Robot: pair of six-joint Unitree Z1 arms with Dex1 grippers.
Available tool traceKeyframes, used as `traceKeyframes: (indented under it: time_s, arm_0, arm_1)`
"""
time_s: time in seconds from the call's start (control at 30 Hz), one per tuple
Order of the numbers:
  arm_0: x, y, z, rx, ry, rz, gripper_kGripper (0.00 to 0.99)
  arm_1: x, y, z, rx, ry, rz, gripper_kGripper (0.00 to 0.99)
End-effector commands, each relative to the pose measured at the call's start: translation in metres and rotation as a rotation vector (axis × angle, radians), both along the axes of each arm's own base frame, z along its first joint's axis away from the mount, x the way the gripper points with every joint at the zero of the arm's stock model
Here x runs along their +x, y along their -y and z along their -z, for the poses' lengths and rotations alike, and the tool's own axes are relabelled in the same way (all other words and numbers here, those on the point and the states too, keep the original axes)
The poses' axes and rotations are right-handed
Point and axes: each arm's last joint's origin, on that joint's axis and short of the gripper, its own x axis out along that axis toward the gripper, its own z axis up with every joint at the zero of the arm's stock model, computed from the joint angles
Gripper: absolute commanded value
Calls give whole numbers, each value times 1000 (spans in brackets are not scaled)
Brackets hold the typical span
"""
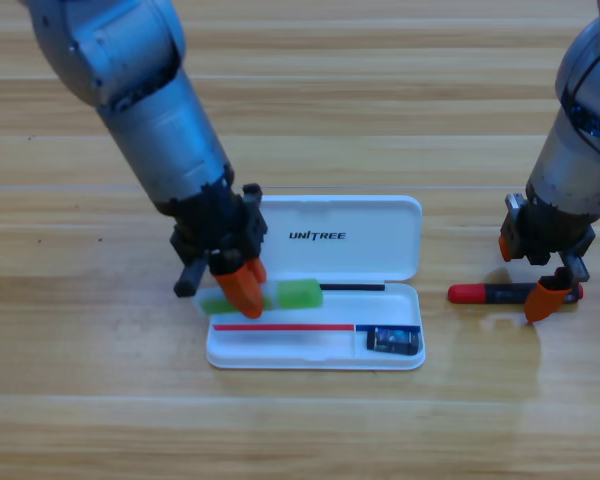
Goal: Clean up eraser and pencils
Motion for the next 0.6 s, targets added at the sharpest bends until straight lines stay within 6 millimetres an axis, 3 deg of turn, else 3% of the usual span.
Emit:
traceKeyframes:
  time_s: [0.03,0.2,0.37,0.6]
  arm_0:
    - [-9,28,22,40,-23,50,0]
    - [-12,38,28,52,-32,58,0]
    - [-14,44,33,62,-39,60,0]
    - [-13,45,37,81,-39,51,0]
  arm_1:
    - [9,10,26,-50,-57,10,655]
    - [4,12,30,-51,-105,-34,376]
    - [4,11,35,-59,-117,-50,0]
    - [1,12,22,-37,-96,-30,0]
